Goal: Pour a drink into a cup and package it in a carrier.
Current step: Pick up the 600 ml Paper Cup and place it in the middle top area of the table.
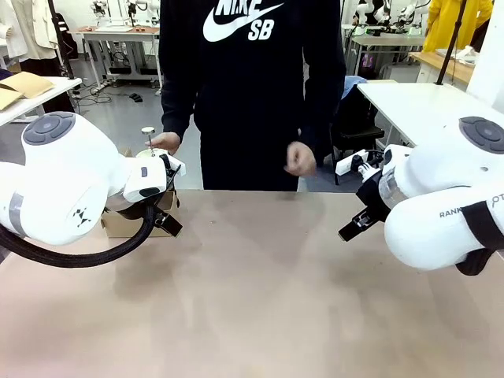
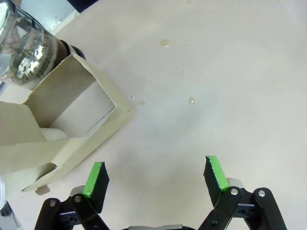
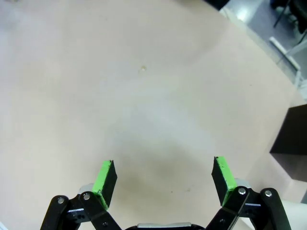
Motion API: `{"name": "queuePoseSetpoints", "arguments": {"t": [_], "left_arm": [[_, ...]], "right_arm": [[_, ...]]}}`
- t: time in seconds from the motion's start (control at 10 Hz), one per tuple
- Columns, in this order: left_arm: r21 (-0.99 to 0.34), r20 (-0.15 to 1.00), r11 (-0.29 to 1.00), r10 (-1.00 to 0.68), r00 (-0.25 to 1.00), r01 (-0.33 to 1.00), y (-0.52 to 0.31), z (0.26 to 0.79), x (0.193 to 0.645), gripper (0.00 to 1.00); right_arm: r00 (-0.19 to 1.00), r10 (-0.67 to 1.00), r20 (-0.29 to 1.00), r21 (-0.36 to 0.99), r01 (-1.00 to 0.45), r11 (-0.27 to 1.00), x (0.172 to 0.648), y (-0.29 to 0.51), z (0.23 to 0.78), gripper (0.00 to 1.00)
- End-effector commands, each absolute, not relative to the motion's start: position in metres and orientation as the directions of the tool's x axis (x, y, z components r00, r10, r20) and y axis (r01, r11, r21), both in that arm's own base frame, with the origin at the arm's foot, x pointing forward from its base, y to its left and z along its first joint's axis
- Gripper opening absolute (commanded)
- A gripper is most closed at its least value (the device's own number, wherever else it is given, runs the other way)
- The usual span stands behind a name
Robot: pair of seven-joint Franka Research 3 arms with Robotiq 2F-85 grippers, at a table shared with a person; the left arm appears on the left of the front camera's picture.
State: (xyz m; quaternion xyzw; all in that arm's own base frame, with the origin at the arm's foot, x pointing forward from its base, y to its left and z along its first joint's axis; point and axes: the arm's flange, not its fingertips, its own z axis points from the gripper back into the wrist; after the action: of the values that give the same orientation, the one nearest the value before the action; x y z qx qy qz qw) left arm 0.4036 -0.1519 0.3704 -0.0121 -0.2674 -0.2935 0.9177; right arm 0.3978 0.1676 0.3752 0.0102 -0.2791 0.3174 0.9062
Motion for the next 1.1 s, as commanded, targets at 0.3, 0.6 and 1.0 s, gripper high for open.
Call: {"name": "queuePoseSetpoints", "arguments": {"t": [0.3, 0.6, 1.0], "left_arm": [[0.135, 0.498, 0.827, -0.533, 0.684, 0.545, -0.152, 0.370, 0.404, 1.00], [0.135, 0.498, 0.827, -0.533, 0.684, 0.545, -0.152, 0.370, 0.404, 1.00], [0.135, 0.498, 0.827, -0.533, 0.684, 0.545, -0.152, 0.370, 0.404, 1.00]], "right_arm": [[0.614, 0.529, 0.586, -0.069, -0.613, 0.787, 0.496, 0.125, 0.519, 1.00], [0.440, 0.513, 0.737, 0.063, -0.800, 0.596, 0.519, 0.020, 0.545, 1.00], [0.198, 0.192, 0.961, 0.082, -0.870, 0.486, 0.489, -0.118, 0.443, 1.00]]}}
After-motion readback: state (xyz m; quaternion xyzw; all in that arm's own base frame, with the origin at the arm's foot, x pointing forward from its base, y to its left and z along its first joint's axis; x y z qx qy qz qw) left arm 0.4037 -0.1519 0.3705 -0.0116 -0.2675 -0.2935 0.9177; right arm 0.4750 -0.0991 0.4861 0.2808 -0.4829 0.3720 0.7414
